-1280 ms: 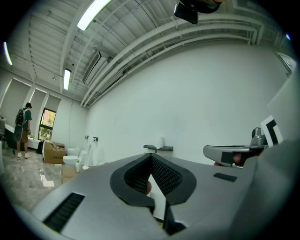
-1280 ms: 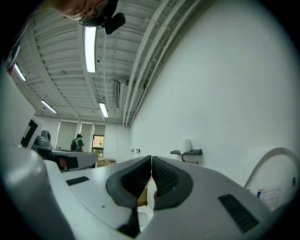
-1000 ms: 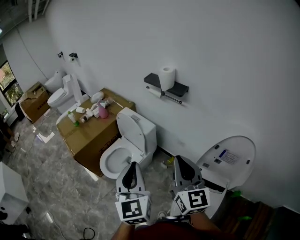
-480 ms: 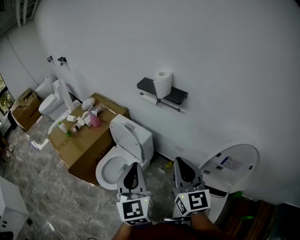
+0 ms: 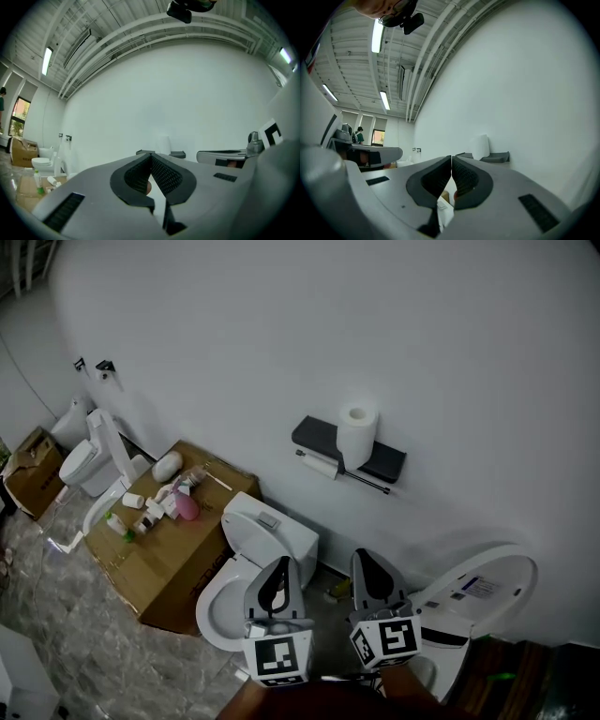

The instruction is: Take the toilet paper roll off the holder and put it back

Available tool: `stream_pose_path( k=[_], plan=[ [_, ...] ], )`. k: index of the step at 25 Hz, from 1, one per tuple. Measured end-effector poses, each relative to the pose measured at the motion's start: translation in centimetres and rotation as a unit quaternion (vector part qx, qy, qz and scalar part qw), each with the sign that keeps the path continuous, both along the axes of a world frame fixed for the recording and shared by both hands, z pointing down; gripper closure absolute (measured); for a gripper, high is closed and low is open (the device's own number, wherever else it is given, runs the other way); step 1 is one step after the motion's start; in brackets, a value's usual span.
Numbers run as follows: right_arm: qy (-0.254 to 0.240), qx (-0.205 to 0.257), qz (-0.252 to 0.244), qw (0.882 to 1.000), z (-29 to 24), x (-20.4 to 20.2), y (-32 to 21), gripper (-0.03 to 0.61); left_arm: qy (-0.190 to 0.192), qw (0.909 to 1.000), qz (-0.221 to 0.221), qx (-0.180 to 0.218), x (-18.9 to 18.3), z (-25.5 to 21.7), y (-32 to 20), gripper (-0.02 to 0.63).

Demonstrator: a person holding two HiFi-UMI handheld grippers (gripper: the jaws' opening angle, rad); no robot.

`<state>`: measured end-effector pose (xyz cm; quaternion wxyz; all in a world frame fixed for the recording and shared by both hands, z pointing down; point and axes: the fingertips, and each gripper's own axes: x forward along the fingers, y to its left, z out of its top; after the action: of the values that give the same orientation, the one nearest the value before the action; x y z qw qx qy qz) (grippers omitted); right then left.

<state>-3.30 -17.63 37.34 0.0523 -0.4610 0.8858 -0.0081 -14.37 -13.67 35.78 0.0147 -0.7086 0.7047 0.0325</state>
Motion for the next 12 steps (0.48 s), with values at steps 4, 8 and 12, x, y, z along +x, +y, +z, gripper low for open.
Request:
stream_pose_path(
  k=[4,8,12],
  plan=[
    [0.003,-0.002,0.020,1.000,-0.4,-2.8,-2.7,0.560,0.007,0.9998,0.021,0.001,-2.7,-0.4,-3.0,0.599],
    [0.008,-0.001,0.041,0.999,-0.5,-4.1,-4.7,0.560,0.018,0.9991,0.038,-0.005,-4.4,-0.2,-5.4,0.600],
    [0.013,-0.001,0.057,0.998,-0.5,-4.4,-6.8,0.560,0.024,0.9983,0.051,-0.012,-4.9,0.1,-7.8,0.600]
  ],
)
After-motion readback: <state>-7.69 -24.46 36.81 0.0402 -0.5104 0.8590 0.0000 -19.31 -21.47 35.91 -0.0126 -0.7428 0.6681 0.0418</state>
